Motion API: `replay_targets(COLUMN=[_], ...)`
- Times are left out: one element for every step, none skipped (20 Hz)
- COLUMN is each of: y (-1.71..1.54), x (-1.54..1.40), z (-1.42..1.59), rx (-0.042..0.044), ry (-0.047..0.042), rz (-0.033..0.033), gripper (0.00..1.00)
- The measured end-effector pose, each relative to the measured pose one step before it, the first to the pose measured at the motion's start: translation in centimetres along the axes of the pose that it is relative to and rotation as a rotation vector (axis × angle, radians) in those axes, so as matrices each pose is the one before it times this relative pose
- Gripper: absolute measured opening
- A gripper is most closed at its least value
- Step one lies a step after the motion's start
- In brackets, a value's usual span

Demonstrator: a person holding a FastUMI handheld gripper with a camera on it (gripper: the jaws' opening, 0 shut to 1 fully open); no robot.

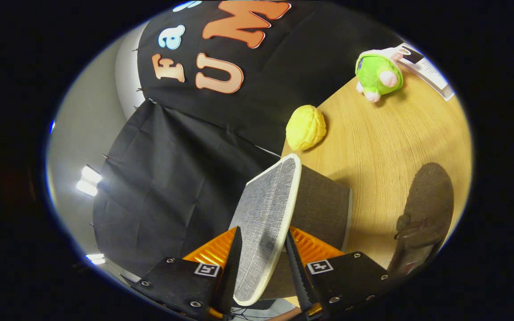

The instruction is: Open the storage box then place both shoes into the box .Put the left shoe in first, then the right shoe, with the right side of both shoes facing outward in a uniform manner.

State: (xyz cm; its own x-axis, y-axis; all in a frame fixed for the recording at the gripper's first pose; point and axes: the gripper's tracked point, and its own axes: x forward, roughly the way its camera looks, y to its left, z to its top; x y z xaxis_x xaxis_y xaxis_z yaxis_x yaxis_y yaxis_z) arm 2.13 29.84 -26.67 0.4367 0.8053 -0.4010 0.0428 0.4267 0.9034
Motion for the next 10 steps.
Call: replay_targets(y=[0.098, 0.05, 0.335, 0.407, 0.413, 0.373, 0.404, 0.402, 0.479, 0.711], x=[0.056, 0.039, -0.099, -0.285, -0.204, -0.03, 0.046, 0.017, -0.162, 0.147], z=[0.06, 0.154, 0.071, 0.209, 0.114, 0.221, 0.379, 0.197, 0.114, 0.35], rx=[-0.00662, -0.00137, 0.00487, 0.00471, -0.01475, -0.01594, -0.00572, -0.00171, -0.00489, -0.00878], ry=[-0.00238, -0.00243, -0.0074, -0.01367, -0.0141, -0.00899, -0.00557, -0.00308, -0.00272, -0.00561], rz=[-0.00456, -0.00534, 0.00851, 0.00679, 0.0004, -0.00436, 0.0018, 0.00433, 0.00419, 0.00429], gripper=[0.49, 0.41, 0.31, 0.27, 0.17, 0.15, 0.12, 0.11, 0.09, 0.08])
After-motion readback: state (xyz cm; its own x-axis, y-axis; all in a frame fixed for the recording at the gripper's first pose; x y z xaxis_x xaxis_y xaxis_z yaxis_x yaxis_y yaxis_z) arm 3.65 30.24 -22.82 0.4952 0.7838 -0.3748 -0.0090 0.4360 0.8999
